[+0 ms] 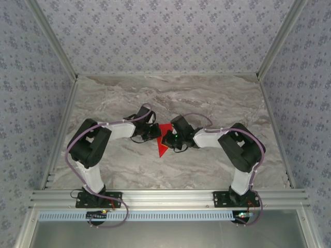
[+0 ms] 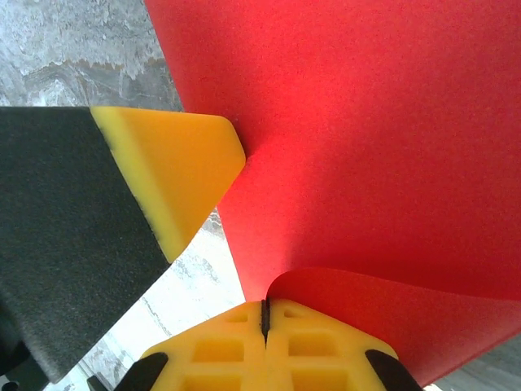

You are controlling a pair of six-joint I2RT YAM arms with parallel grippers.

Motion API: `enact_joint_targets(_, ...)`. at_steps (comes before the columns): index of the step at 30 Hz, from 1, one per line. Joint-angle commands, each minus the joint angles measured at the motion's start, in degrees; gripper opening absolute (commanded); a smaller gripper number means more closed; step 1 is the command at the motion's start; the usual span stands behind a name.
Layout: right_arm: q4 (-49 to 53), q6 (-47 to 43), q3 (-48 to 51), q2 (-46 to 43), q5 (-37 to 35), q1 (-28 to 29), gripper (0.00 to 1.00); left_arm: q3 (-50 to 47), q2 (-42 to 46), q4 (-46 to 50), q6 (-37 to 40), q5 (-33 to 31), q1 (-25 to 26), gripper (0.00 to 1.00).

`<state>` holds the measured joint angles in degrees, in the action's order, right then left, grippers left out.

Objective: Fold a paper plane with a square sheet of paper (pick it up from the middle)
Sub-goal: Third fold the triangle at the center of the table.

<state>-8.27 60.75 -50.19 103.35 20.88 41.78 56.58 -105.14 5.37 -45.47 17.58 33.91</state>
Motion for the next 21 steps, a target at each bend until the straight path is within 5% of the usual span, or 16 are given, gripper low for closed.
enact_joint_targets(1, -0.1, -1.4, -1.6, 1.6, 0.3, 0.4, 0.02, 0.6, -1.8, 1.8, 0.5, 0.5, 0.8, 0.1)
enact_joint_targets(21, -0.6, -4.1, -2.0, 3.0, 1.4, 0.7, 0.02, 0.6, -1.9, 1.8, 0.6, 0.8, 0.8, 0.09)
